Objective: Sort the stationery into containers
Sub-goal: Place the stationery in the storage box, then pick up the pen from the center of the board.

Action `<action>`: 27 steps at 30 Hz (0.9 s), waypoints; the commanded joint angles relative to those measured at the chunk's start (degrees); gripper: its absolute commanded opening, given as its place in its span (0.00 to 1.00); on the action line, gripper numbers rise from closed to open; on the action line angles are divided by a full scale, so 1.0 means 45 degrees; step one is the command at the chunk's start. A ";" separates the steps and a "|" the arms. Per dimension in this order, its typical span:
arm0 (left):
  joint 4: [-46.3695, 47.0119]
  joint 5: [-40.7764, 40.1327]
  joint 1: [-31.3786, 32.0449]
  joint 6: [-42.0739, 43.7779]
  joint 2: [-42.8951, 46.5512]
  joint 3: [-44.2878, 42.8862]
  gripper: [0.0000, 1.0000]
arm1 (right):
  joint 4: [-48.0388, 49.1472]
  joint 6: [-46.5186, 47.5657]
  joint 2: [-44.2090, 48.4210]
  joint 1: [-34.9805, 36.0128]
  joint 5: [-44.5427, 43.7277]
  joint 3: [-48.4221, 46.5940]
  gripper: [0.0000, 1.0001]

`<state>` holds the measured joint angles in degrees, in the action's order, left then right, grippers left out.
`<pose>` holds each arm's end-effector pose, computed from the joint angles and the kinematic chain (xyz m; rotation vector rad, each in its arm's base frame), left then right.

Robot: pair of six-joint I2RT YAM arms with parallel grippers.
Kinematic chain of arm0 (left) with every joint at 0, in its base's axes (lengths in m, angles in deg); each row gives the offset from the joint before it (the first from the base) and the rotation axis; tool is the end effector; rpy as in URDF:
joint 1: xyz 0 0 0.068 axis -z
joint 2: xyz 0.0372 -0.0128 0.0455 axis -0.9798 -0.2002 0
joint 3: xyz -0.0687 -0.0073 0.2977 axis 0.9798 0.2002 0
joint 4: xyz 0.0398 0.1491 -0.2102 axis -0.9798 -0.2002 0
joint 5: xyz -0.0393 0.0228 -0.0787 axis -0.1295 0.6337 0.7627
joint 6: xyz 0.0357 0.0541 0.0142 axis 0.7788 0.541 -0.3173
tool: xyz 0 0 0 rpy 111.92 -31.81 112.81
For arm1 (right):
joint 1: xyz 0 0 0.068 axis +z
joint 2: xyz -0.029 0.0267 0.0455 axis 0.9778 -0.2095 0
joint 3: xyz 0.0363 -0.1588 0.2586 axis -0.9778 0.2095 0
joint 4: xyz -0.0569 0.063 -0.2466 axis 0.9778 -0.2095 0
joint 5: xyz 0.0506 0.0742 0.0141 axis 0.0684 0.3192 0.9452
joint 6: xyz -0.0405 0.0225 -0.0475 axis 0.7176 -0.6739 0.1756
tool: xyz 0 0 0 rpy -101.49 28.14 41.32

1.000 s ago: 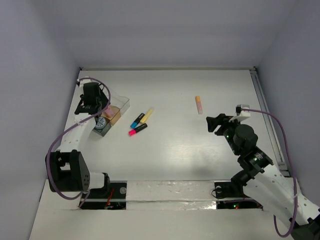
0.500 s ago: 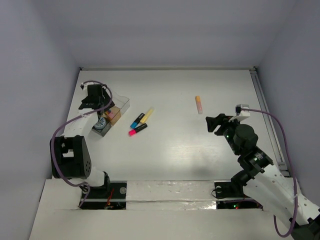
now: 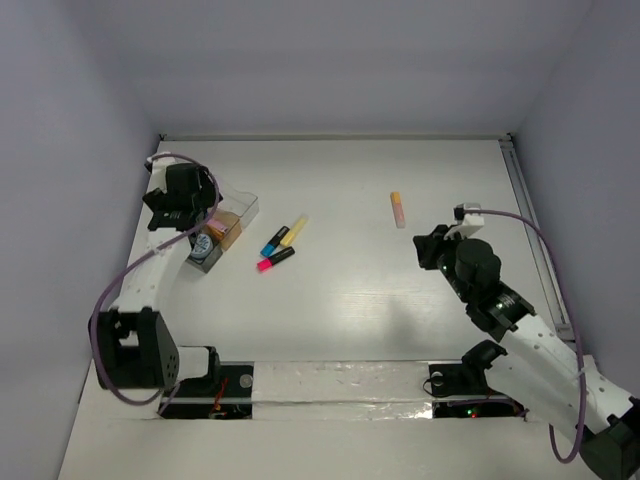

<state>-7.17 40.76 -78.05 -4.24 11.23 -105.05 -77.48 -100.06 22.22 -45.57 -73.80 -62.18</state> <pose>0.3115 0.0157 0.3107 -0.6232 1.9756 0.1041 0.1409 0.0718 0.2963 0.0526 1.7939 0.4353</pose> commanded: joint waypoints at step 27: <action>0.0489 0.5799 0.2272 0.1371 1.1420 0.3628 0.09 | -0.1873 0.1474 -1.5211 -0.3260 0.1625 -0.9059 0.70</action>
<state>-7.52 63.38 -68.74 1.10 62.62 -88.96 -82.02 -95.80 -41.71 -60.74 -69.43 -95.47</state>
